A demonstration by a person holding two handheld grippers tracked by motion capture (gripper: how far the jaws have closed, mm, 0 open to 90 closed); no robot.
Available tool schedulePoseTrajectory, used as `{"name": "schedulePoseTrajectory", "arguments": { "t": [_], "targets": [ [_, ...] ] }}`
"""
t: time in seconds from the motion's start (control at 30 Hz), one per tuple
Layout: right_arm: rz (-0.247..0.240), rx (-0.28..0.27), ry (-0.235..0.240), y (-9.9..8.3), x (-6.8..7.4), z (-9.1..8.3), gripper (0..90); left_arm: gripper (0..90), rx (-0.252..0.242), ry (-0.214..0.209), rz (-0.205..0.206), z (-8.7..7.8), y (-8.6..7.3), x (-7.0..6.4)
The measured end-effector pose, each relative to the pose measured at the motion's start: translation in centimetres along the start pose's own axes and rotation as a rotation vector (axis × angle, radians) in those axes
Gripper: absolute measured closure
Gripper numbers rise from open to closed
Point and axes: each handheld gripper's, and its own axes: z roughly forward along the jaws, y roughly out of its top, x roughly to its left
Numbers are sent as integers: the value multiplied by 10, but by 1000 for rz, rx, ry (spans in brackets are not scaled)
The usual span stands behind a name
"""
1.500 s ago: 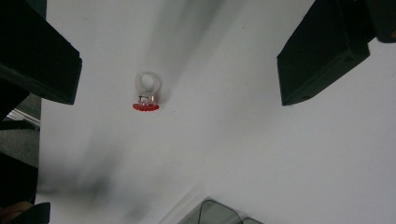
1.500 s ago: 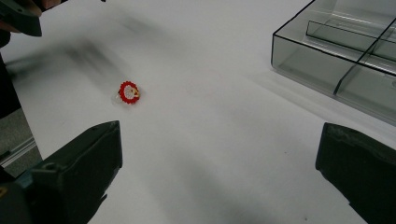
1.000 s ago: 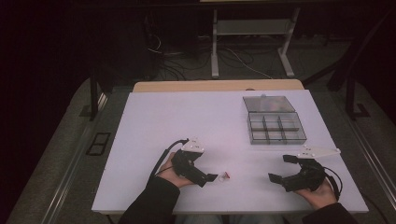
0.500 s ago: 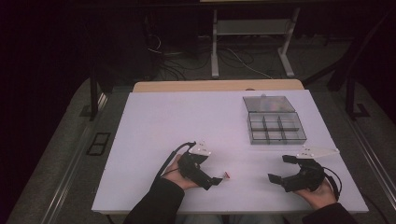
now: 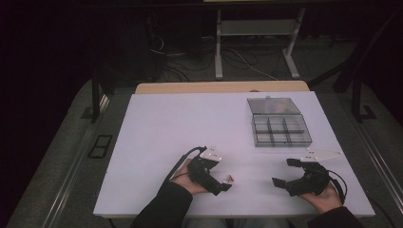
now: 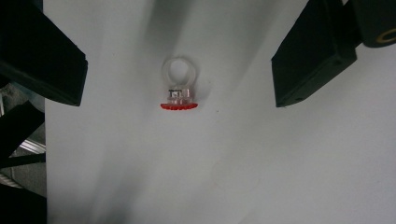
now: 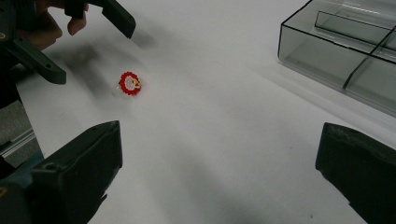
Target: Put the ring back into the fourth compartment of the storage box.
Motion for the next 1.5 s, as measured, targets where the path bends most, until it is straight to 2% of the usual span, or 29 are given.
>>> {"name": "schedulePoseTrajectory", "arguments": {
  "t": [0.43,0.53,0.63,0.77,0.93,1.07,1.17,1.33,1.43,1.5],
  "targets": [
    [-10,5,1,0,0,2,0,121,41,-38,29,13,8,-5],
    [-7,5,2,0,0,2,0,140,48,-46,24,16,9,-7],
    [-8,6,0,0,0,2,0,154,74,-53,39,18,11,-8],
    [-8,6,1,0,0,2,0,214,87,-52,46,22,11,-8],
    [-8,8,1,0,0,2,0,304,89,-39,65,23,12,-9],
    [-10,9,-4,0,1,2,0,383,96,12,96,25,12,-9],
    [-7,12,-7,-1,1,2,0,451,96,28,93,27,12,-8],
    [-8,11,-9,-1,0,3,0,545,114,28,108,28,11,-6],
    [-7,10,-10,-1,0,3,0,623,110,32,95,28,11,-6],
    [-6,10,-9,-1,0,3,0,646,120,32,106,27,11,-5]
  ]
}}
